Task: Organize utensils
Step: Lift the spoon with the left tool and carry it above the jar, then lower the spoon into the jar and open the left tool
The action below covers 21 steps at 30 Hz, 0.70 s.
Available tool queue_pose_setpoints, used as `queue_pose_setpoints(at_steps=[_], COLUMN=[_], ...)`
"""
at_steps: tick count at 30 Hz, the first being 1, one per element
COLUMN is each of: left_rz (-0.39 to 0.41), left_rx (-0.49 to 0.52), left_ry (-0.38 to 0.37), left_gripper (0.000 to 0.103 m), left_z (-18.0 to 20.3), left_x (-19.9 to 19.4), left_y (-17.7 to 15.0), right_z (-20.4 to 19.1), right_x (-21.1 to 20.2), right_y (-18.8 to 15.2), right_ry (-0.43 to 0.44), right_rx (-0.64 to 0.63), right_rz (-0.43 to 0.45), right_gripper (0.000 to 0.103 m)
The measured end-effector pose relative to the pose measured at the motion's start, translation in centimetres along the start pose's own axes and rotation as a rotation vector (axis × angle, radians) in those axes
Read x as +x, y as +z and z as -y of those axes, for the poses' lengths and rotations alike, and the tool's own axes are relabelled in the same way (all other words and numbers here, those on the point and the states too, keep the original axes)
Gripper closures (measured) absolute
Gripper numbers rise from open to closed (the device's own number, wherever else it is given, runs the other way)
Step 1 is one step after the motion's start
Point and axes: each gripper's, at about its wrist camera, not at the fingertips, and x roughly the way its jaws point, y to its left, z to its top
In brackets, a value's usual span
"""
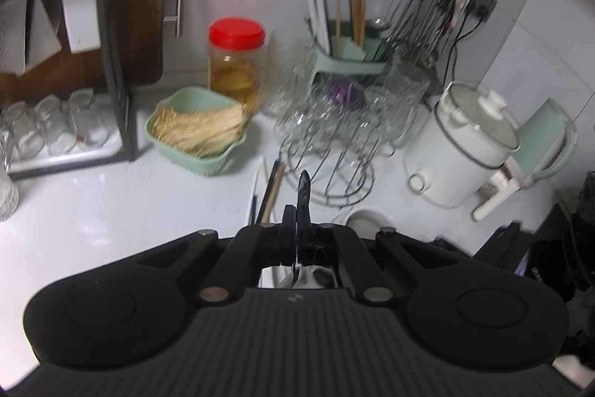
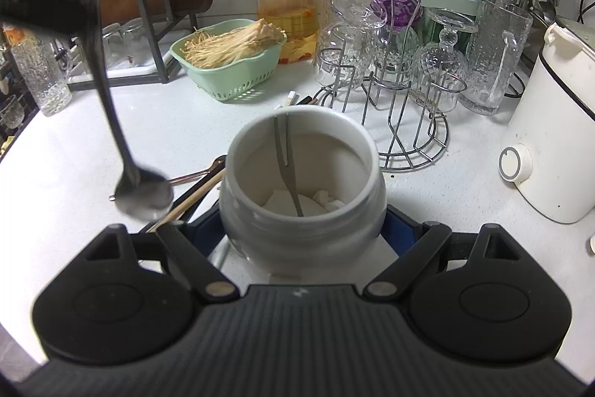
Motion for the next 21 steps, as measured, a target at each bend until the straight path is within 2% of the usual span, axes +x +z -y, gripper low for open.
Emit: queue_pose_setpoints(at_steps=[10, 21], left_rz=[0.065, 0.020], left_rx=[0.033, 0.098], left_ry=[-0.080, -0.111], left_gripper=[0.103, 0.102], left_z=[2.9, 6.0], left_x=[-2.2, 0.3], left_y=[3.3, 4.4], right_z=[-0.3, -0.4], right_x=[-0.2, -0.2], right_y=[-0.1, -0.1], right_ry=[-0.004, -0.004], right_rx=[0.007, 0.013], right_rz=[0.000, 0.002], right_gripper=[0.013, 0.012])
